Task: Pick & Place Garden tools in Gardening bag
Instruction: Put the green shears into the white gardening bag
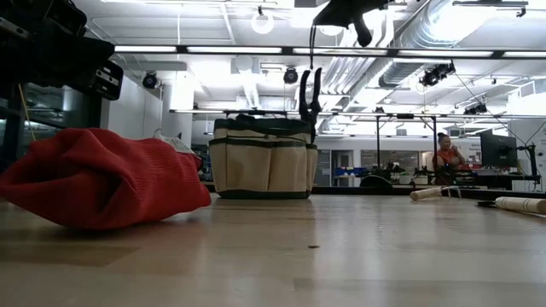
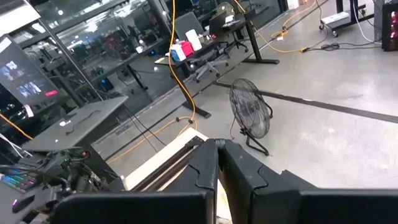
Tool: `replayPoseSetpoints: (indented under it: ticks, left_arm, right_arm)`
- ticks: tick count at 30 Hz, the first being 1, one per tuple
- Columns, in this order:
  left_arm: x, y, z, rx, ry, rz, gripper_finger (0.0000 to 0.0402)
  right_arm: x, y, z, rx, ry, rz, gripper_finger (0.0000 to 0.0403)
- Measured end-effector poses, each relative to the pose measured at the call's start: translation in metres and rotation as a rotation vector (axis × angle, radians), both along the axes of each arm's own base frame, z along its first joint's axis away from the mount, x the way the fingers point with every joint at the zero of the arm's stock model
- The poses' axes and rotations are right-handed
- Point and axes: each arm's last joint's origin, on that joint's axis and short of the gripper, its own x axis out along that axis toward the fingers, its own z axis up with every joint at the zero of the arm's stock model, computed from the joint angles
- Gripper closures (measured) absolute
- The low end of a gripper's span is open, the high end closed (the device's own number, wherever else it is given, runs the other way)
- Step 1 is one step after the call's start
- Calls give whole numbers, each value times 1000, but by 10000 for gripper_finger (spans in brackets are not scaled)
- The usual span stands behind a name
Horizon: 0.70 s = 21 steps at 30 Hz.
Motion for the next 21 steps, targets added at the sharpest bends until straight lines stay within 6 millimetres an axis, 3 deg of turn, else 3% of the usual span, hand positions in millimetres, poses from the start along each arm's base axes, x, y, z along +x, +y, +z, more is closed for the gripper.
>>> replayPoseSetpoints:
  ticks: [21]
  left_arm:
    - [0, 0, 0, 0, 0, -4, 402]
  right_arm:
    - [9, 15, 1, -6, -12, 34, 398]
